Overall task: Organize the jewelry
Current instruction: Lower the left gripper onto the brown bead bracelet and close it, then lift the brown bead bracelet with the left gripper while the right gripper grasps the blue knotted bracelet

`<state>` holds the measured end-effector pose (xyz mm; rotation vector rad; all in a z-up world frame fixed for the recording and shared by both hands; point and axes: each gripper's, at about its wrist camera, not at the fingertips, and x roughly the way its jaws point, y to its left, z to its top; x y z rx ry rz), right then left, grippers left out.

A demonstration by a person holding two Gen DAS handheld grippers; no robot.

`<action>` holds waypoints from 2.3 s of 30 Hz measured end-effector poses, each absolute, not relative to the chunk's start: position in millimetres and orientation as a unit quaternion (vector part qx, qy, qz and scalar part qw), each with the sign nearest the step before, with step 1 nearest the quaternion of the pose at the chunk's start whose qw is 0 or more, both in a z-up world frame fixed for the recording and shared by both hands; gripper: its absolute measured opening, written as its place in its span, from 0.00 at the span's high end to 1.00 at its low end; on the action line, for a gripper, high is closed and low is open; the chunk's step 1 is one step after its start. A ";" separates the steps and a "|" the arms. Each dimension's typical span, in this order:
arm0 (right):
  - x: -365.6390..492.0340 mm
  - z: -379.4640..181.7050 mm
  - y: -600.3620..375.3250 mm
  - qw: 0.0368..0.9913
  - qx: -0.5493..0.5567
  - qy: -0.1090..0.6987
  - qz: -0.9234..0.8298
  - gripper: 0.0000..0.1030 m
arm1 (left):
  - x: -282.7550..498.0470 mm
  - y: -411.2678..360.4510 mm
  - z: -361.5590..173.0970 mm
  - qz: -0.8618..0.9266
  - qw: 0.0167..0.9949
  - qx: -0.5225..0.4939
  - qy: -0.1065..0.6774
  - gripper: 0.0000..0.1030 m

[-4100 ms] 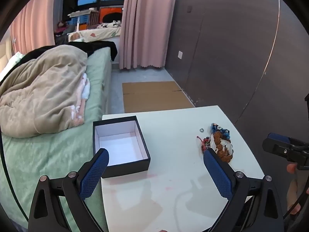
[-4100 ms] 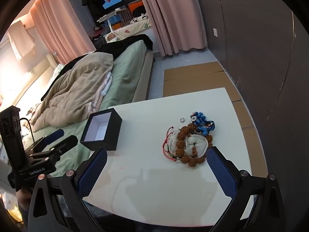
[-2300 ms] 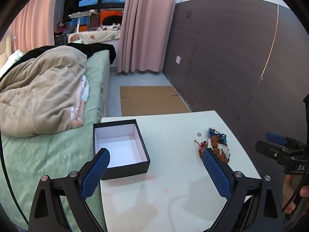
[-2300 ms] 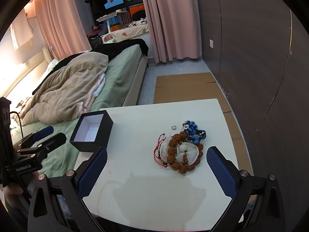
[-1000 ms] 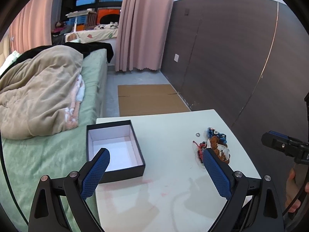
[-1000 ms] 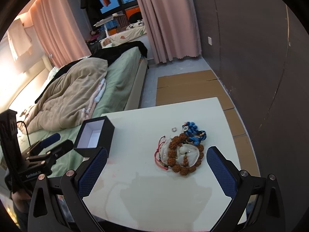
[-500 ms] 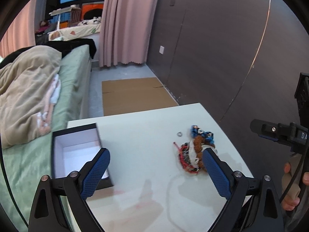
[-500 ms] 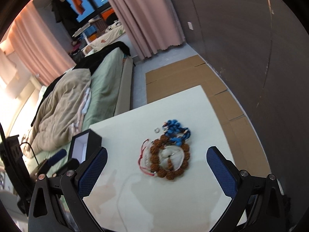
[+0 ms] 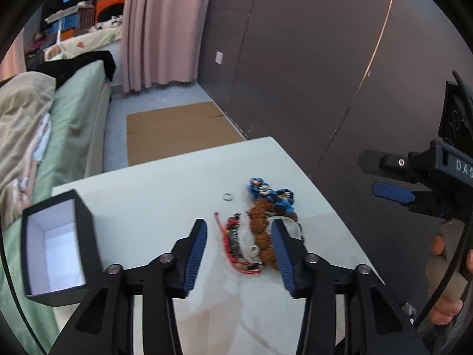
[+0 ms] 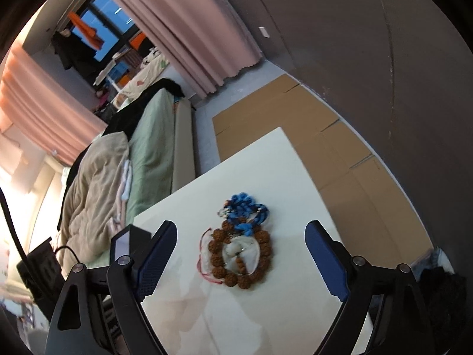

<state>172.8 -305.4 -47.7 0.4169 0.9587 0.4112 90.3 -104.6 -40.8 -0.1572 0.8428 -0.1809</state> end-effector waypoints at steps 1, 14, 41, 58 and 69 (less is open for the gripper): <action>174.2 -48.5 -307.3 0.845 0.203 0.455 0.194 0.13 | 93.9 -109.1 -43.8 -0.092 0.903 -0.077 0.413 0.63; 187.5 -54.4 -320.8 0.837 0.224 0.462 0.189 0.13 | 126.0 -136.1 -79.5 -0.095 0.884 -0.070 0.453 0.73; 213.5 -72.8 -276.6 0.825 0.191 0.494 0.198 0.13 | 120.7 -102.8 -47.8 -0.146 0.889 -0.130 0.415 0.82; 223.5 -92.0 -241.5 0.816 0.157 0.520 0.199 0.14 | 126.9 -48.0 -48.3 -0.086 0.886 -0.154 0.429 0.82; 242.3 -125.0 -205.5 0.801 0.088 0.560 0.195 0.50 | 105.9 -14.9 -28.2 -0.071 0.898 -0.185 0.394 0.82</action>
